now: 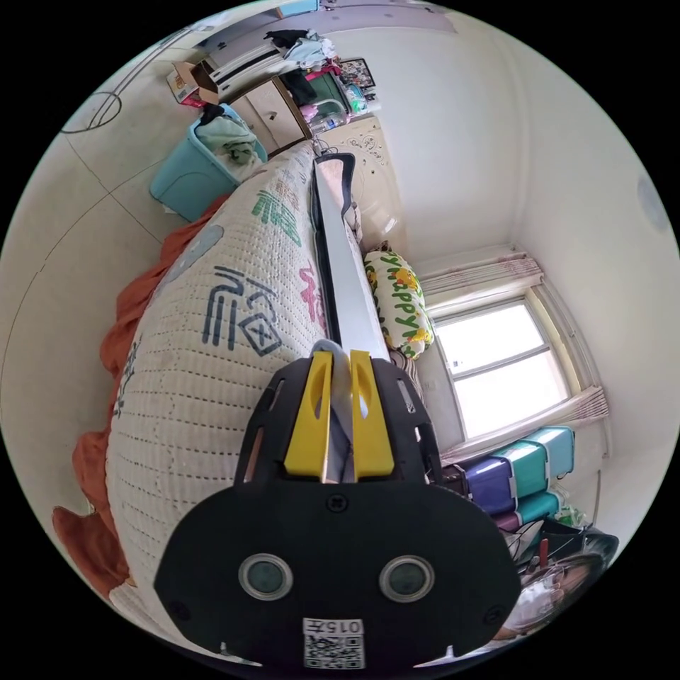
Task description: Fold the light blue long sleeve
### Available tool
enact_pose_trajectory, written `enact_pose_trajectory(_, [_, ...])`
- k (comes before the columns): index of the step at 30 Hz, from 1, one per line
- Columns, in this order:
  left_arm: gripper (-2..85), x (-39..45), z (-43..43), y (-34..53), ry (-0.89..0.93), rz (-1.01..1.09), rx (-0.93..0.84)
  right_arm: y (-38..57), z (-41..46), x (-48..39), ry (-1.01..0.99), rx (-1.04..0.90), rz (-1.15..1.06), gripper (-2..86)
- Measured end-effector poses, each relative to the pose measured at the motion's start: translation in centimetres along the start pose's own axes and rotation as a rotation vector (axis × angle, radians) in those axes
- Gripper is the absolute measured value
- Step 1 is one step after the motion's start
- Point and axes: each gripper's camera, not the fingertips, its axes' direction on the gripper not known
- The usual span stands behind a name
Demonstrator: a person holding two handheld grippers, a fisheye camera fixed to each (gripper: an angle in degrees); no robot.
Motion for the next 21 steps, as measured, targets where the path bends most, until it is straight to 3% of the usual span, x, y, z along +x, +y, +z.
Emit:
enact_pose_trajectory(4, [4.5, -0.1, -0.1, 0.1, 0.009, -0.003, 0.003, -1.0, 2.7, 0.4, 0.055, -0.136, -0.002, 5.3])
enact_pose_trajectory(11, [2.5, 0.5, -0.4, 0.1, -0.019, 0.010, 0.018, 0.4, -1.8, 1.6, -0.098, 0.055, 0.007, -0.3])
enact_pose_trajectory(14, [1.6, 1.0, -0.2, -0.1, -0.045, 0.023, 0.007, 1.2, -1.8, 1.9, -0.154, 0.009, -0.015, -0.6])
enact_pose_trajectory(21, [1.2, 0.1, 0.0, 0.0, -0.001, -0.035, 0.007, 1.5, -1.3, 0.3, 0.008, -0.115, -0.118, -0.4])
